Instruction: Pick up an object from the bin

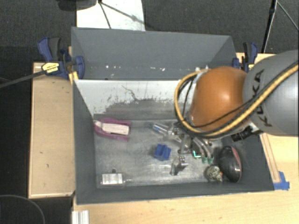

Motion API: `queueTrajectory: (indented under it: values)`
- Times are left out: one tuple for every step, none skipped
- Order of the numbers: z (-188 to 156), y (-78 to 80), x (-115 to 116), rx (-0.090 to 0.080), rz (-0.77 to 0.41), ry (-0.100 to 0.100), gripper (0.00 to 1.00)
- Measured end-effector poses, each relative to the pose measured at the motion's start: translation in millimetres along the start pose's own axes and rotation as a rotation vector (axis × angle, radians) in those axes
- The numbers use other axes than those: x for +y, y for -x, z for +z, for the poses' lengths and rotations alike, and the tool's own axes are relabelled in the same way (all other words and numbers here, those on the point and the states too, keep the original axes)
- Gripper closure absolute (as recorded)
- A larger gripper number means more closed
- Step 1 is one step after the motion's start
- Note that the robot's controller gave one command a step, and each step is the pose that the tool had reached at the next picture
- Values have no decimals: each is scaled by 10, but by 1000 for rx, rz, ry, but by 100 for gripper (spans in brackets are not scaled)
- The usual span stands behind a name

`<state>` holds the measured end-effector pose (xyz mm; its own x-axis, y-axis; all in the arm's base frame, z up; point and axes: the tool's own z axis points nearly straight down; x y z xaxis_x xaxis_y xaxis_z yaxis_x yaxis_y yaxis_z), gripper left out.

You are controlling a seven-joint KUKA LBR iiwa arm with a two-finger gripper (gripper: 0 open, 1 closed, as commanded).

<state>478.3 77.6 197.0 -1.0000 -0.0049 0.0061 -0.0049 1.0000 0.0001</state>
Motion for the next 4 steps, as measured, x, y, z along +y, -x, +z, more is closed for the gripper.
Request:
queueTrajectory:
  values:
    - [1262, 680, -224, -11, -8, 2, 0]
    - [957, 542, -46, -12, 127, 1, 0]
    - [964, 585, -163, -13, 286, 2, 0]
    - [1233, 476, -101, -14, 495, 5, 0]
